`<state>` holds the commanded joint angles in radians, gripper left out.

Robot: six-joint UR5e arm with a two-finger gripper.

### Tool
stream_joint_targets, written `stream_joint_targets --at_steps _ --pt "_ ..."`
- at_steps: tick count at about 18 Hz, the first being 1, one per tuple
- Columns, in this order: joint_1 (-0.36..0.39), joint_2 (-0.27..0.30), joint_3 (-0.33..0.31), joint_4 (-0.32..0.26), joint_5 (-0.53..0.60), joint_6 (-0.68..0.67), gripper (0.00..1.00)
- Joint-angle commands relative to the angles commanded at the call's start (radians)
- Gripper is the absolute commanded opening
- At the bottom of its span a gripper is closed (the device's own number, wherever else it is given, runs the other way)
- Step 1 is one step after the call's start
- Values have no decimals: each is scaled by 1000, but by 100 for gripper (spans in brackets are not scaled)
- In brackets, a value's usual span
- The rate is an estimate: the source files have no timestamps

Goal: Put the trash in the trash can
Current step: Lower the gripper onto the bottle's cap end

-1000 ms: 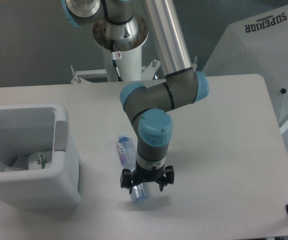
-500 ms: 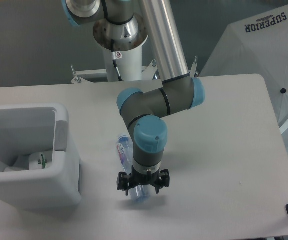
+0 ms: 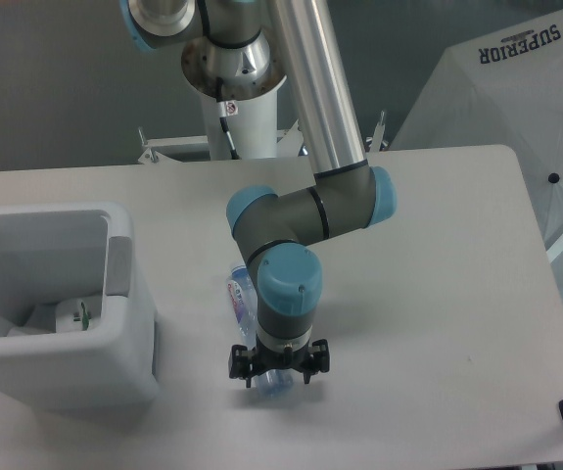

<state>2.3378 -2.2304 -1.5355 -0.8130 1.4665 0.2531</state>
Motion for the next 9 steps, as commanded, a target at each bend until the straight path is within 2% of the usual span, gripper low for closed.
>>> stream_joint_targets --at_steps 6,9 --pt "0 -2 -2 -2 2 -2 99" --pt "0 0 -2 -3 3 0 94"
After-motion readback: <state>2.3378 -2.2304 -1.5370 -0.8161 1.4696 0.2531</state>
